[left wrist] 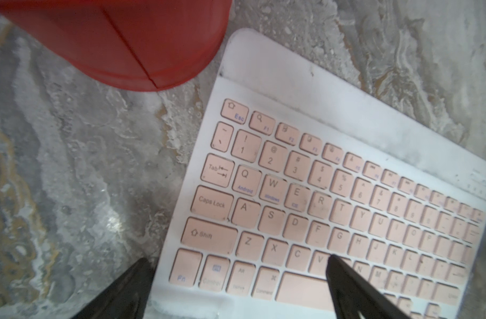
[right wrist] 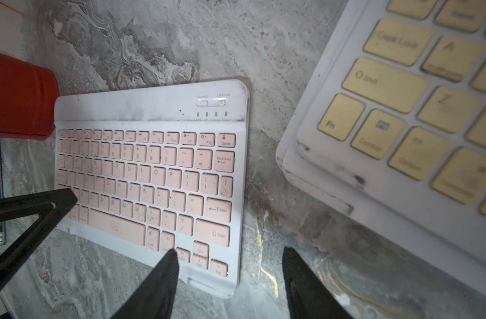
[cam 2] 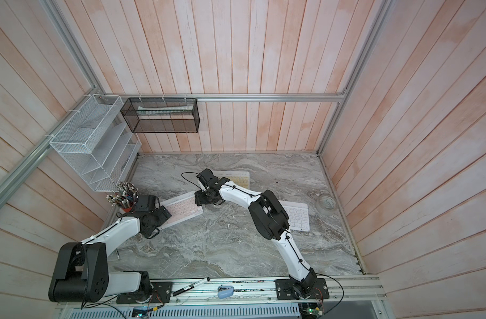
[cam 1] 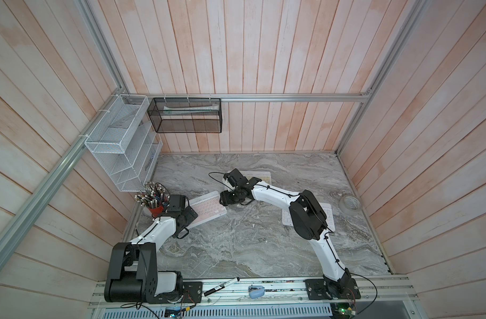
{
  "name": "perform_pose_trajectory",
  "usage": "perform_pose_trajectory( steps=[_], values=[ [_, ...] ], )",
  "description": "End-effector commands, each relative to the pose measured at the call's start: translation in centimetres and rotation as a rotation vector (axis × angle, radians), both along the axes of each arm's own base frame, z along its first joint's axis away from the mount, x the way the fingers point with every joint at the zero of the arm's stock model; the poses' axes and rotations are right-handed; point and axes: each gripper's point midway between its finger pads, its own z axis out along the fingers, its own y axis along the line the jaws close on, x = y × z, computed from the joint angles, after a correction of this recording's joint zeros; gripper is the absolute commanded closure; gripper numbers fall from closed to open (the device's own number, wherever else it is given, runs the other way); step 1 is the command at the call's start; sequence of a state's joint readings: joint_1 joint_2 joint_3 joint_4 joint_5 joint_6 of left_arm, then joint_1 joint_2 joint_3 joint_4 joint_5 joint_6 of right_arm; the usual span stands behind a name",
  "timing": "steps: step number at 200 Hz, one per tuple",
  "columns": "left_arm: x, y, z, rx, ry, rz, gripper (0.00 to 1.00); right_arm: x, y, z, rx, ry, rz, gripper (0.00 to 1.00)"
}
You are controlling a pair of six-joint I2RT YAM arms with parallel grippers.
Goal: Stack the numeric keypads
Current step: Move the numeric keypad to the center of the board.
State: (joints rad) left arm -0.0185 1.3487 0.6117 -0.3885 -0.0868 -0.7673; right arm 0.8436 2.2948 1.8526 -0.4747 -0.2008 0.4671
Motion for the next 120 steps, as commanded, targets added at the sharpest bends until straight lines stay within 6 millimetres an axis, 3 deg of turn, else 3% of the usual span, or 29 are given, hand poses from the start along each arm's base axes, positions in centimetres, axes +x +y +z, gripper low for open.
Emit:
perform_pose_trajectory(
  steps=[1,120],
  values=[
    [-0.4,0.4,-0.8,0.011,0.013,0.003,0.01,-0.6,0.6,-0.6,-0.007,0.024,0.018,0.38],
    [-0.4,-0.3,-0.9,-0.02,0.007,-0.036,0.01,-1.9,1.6,-3.2,-0.03,0.063,0.05,0.39]
  ],
)
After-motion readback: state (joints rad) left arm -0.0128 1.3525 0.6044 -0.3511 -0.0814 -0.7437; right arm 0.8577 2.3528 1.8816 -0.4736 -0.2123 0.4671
